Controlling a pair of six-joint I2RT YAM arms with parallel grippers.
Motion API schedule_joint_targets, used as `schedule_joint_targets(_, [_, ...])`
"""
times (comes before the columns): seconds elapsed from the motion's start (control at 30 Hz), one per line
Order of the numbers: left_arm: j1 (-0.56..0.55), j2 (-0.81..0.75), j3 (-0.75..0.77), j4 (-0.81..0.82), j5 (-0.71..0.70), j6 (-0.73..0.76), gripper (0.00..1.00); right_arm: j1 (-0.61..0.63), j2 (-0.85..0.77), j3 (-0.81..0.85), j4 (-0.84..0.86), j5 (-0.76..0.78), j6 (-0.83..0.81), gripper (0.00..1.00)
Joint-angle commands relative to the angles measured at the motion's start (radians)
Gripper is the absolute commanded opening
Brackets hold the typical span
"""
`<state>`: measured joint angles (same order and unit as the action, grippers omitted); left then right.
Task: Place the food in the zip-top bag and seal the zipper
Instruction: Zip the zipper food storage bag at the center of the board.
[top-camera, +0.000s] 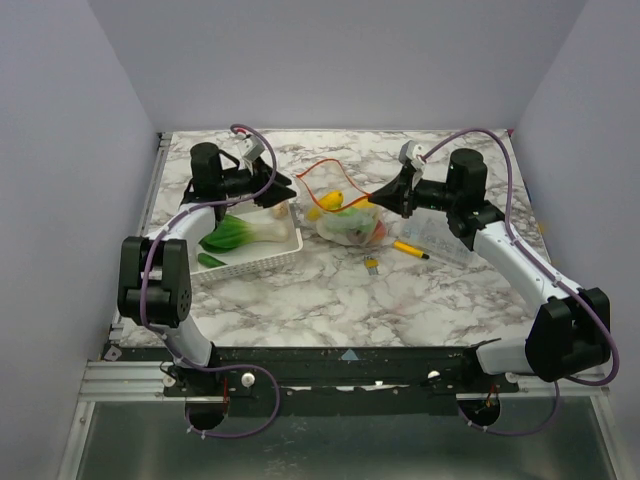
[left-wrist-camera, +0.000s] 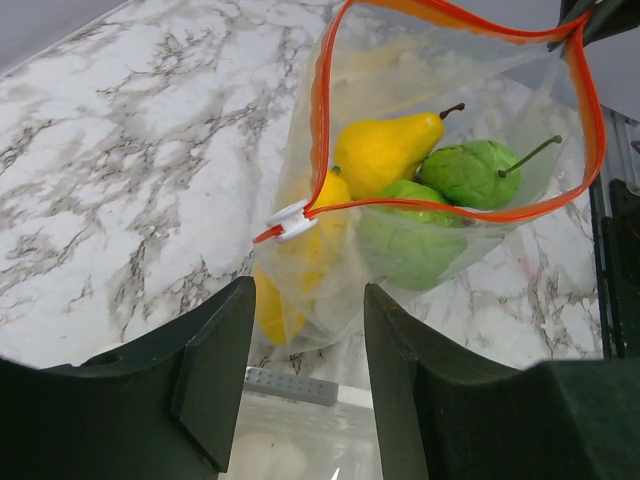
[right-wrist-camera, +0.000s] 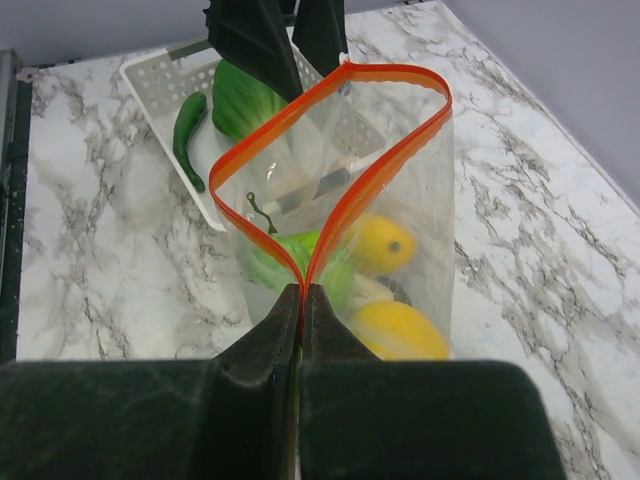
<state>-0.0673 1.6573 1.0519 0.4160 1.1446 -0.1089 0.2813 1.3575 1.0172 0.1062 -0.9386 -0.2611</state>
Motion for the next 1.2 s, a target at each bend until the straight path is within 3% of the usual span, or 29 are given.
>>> schedule_joint_targets(0.0, [-0.013,0.070,0.079,0.063,0.163,0.014,0.49,-0.004,0.000,0.039,-0.023,-0.018,-0.022,0.00])
schedule_joint_targets(0.1, [-0.023,0.117,0.078,0.187,0.174,-0.079,0.48,-0.004,0.005,0.047,-0.029,-0.015,-0.025,0.00])
schedule_joint_targets(0.37, [-0.049,0.167,0.096,0.219,0.154,-0.088,0.47,-0.004,0.028,0.056,-0.035,-0.020,-0.025,0.00])
schedule_joint_targets(0.67, [-0.048,0.233,0.051,0.708,0.116,-0.479,0.00,-0.004,0.016,0.037,-0.012,0.031,0.000,0.01])
schedule_joint_targets(0.73, [-0.041,0.246,0.026,0.817,0.094,-0.574,0.00,-0.004,0.003,0.035,-0.008,0.111,0.028,0.01])
schedule_joint_targets(0.8, [-0.029,0.239,-0.014,0.873,0.056,-0.638,0.00,-0.004,-0.017,0.041,-0.004,0.316,0.111,0.09])
schedule_joint_targets(0.87, [-0.020,0.202,-0.084,0.872,-0.016,-0.641,0.00,-0.004,-0.046,0.057,-0.027,0.561,0.212,0.30])
schedule_joint_targets(0.93, [-0.025,0.152,-0.135,0.825,-0.069,-0.615,0.00,0.001,-0.063,0.089,-0.090,0.646,0.232,0.50])
schedule_joint_targets(1.07, [-0.030,0.078,-0.167,0.597,-0.189,-0.551,0.00,0.087,-0.031,0.209,-0.218,0.728,0.150,0.58])
schedule_joint_targets(1.17, [-0.032,0.056,-0.180,0.606,-0.186,-0.563,0.00,0.198,-0.014,0.238,-0.184,0.723,0.027,0.64])
